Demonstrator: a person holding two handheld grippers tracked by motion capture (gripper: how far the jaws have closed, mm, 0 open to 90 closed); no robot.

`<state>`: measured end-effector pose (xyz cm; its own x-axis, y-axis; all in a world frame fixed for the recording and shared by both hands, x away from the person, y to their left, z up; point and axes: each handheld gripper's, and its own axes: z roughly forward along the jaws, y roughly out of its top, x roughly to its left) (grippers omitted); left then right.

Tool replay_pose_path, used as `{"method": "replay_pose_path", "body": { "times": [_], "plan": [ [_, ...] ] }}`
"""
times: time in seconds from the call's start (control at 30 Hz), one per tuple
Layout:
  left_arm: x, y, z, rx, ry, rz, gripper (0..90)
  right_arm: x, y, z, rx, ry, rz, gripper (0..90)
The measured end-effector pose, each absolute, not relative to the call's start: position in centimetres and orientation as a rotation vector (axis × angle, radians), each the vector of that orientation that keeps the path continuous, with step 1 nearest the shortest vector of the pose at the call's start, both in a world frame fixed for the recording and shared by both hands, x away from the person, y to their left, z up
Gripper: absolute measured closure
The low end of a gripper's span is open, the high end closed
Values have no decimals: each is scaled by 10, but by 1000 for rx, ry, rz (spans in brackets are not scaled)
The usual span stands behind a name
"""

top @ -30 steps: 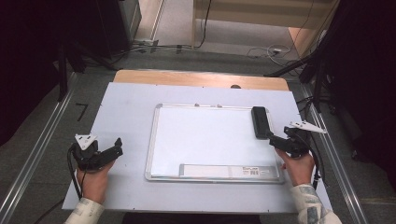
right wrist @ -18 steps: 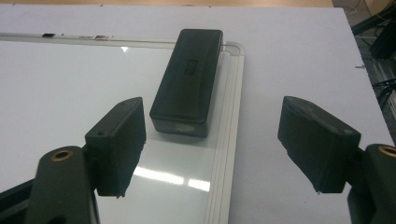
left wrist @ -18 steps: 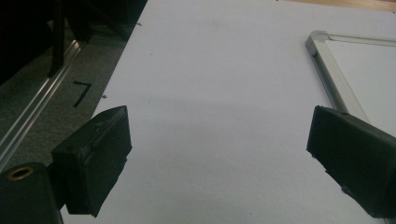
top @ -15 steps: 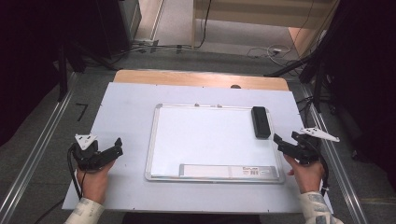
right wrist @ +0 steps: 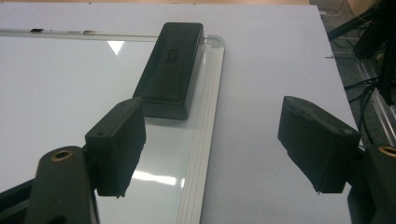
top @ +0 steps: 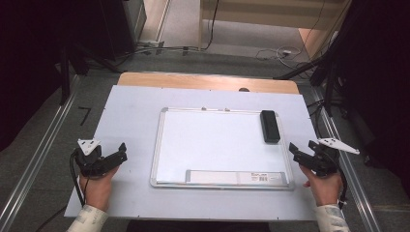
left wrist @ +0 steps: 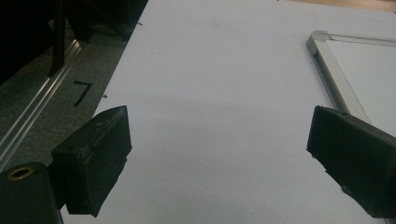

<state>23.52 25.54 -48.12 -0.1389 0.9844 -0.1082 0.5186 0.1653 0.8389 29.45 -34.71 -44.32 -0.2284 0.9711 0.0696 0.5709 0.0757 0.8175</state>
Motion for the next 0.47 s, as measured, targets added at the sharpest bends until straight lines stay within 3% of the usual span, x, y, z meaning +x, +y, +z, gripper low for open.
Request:
{"method": "replay_pose_path", "body": {
  "times": [0.47],
  "plan": [
    [235, 258, -482, 1434, 1767, 858, 69, 282, -363, -449, 1560, 1835, 991, 217]
  ]
}}
